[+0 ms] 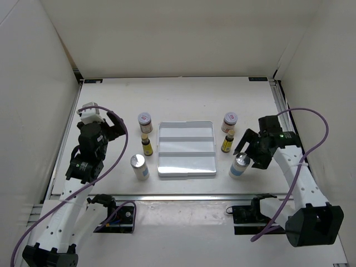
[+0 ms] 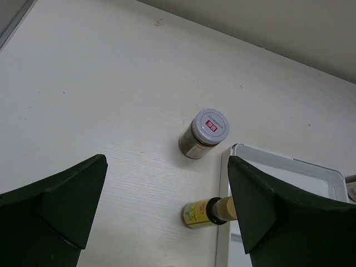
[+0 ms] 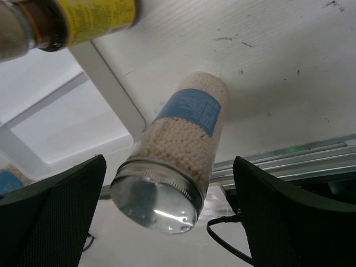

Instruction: Organize the condiment bottles

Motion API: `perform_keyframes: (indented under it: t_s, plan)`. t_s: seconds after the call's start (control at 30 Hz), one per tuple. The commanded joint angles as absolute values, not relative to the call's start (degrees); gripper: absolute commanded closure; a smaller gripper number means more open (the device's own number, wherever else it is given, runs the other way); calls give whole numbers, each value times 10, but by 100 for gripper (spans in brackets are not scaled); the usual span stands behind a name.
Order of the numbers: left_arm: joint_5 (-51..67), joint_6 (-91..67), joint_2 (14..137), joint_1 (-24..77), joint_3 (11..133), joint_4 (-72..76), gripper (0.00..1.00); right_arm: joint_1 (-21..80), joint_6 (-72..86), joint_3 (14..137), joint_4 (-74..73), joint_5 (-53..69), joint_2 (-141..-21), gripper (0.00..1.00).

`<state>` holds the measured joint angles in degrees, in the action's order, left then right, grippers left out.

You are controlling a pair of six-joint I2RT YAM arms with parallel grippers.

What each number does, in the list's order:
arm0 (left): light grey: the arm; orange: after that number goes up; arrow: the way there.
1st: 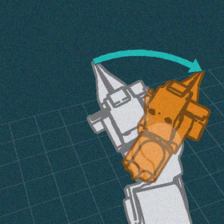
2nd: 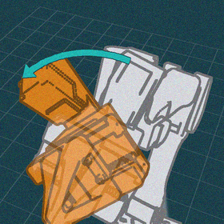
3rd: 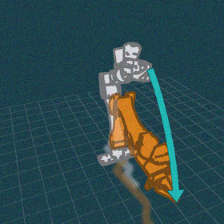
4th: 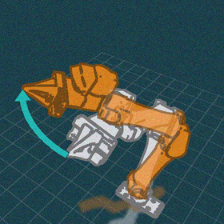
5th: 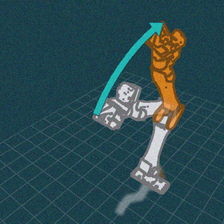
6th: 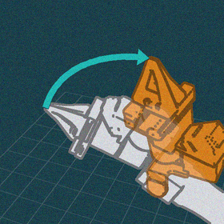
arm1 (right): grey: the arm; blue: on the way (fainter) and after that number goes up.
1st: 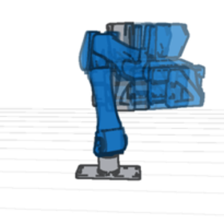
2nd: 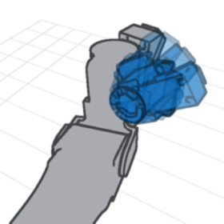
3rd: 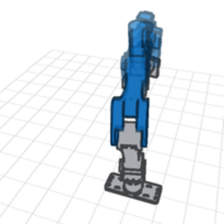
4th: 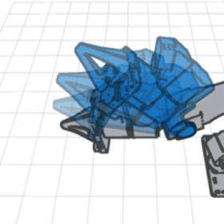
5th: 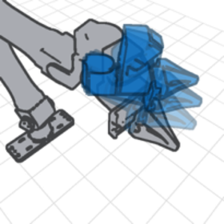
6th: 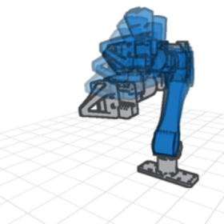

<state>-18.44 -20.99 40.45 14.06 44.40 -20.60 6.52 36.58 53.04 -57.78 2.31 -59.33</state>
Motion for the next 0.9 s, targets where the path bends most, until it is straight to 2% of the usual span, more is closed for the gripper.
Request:
perform_keyframes:
  t_s: [0.0, 0.2, 0.33, 0.37, 0.43, 0.47, 0.57, 0.7, 0.87]
  plan:
    - [-187, -206, 403, 143, 453, -209, 0, 76, 384, 513, -592, -4, -614, 4]
    - [-187, -206, 408, 143, 453, -209, 0, 90, 395, 513, -592, -11, -629, 20]
    - [-187, -206, 408, 143, 453, -209, 0, 90, 395, 527, -592, -11, -604, 36]
    - [-187, -206, 408, 143, 453, -209, 0, 90, 395, 533, -598, -18, -595, 46]
    - [-187, -206, 408, 143, 453, -209, 0, 90, 389, 547, -603, -18, -588, 56]
    - [-187, -206, 408, 143, 453, -209, 0, 90, 384, 566, -609, -18, -588, 68]
    - [-187, -206, 408, 143, 453, -209, 0, 90, 379, 593, -621, -8, -588, 84]
    - [-187, -206, 408, 143, 453, -209, 0, 96, 374, 634, -627, 22, -588, 96]
    - [-187, -206, 408, 143, 453, -209, 0, 141, 379, 660, -606, 68, -606, 99]
